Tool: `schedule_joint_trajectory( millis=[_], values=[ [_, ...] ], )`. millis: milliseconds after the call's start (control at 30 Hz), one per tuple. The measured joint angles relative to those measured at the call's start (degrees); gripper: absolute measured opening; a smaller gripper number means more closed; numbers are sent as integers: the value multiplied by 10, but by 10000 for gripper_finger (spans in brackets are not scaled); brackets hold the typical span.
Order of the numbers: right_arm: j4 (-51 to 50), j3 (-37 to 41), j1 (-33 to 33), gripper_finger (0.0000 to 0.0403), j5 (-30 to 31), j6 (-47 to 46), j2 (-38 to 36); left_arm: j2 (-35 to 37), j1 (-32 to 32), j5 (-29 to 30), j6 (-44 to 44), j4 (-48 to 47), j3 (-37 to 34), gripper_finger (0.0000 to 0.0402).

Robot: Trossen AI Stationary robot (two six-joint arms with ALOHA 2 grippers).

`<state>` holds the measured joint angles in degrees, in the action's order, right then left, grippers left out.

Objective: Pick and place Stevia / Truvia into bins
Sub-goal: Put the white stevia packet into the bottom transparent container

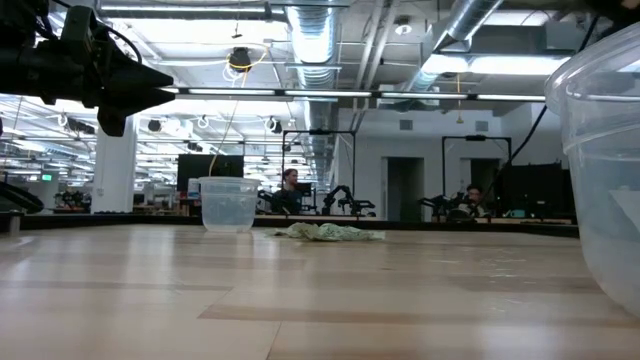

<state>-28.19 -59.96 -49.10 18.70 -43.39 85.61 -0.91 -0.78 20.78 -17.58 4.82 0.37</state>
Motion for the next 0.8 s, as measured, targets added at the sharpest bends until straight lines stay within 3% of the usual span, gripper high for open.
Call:
schedule_joint_trajectory(
  millis=[400, 800],
  values=[
    [75, -1, 5, 16, 9, 12, 42, 0, 0, 0, 0, 0, 0, 130],
    [72, -1, 21, 122, -21, 45, 52, 0, 0, 0, 0, 0, 0, 130]
  ],
)
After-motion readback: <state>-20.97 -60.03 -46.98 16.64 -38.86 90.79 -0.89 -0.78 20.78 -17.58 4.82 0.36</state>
